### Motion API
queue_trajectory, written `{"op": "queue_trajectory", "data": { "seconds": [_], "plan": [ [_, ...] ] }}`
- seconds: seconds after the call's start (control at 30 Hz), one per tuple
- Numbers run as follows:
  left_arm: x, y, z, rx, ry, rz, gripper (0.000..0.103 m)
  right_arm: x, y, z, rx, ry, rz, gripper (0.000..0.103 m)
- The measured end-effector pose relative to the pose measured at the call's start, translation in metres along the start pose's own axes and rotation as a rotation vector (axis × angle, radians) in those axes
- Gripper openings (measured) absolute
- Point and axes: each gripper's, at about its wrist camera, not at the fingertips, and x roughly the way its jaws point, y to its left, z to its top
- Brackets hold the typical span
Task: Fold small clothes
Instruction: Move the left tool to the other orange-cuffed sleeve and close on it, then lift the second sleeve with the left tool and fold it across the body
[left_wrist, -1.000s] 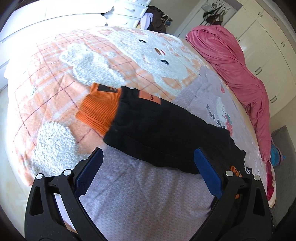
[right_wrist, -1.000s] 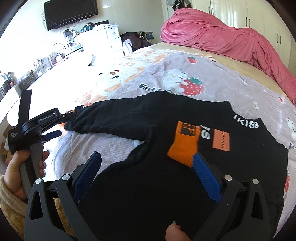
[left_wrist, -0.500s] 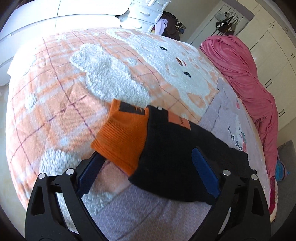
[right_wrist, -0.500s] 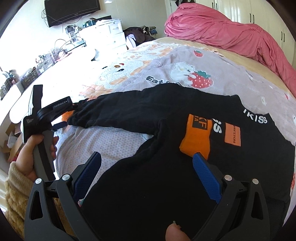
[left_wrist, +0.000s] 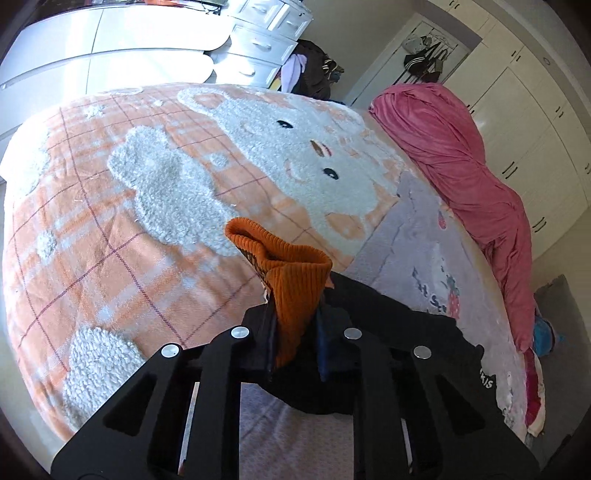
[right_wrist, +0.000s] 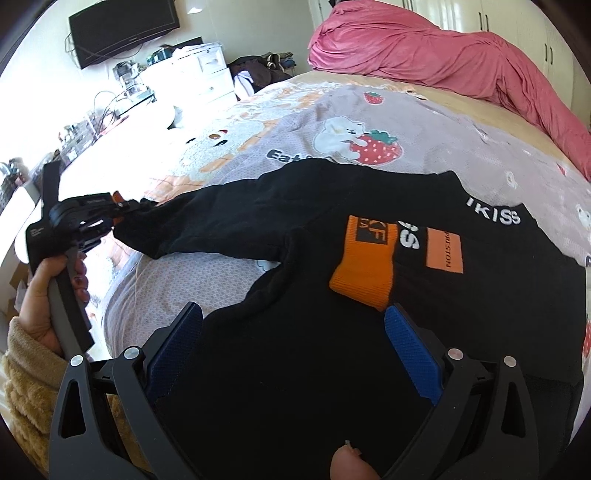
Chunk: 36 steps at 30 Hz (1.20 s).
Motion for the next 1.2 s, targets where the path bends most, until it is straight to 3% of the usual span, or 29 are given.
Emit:
{"op": "queue_trajectory", "data": {
  "seconds": [0.27, 0.47, 0.87, 1.2],
  "plan": [
    [-0.038, -0.063, 0.004, 0.084, -0.067, -0.130, 0.008, -0.020, -0.028, -0.010, 0.080, -0.031, -0.012, 0.098],
    [-0.053, -0.109, -0.005, 0.148, -0.074, -0.217, 0.007, -0.040, -0.058, -0.020, 0.157, -0.060, -0.037, 0.098],
    [-0.063, -0.181, -0.042, 0.268, -0.003, -0.364, 0.007, -0.083, -0.111, -0.039, 0.296, -0.134, -0.089, 0.098],
    [-0.058, -0.217, -0.076, 0.360, 0.081, -0.427, 0.007, -0.108, -0.143, -0.056, 0.393, -0.173, -0.122, 0.098]
  ]
}}
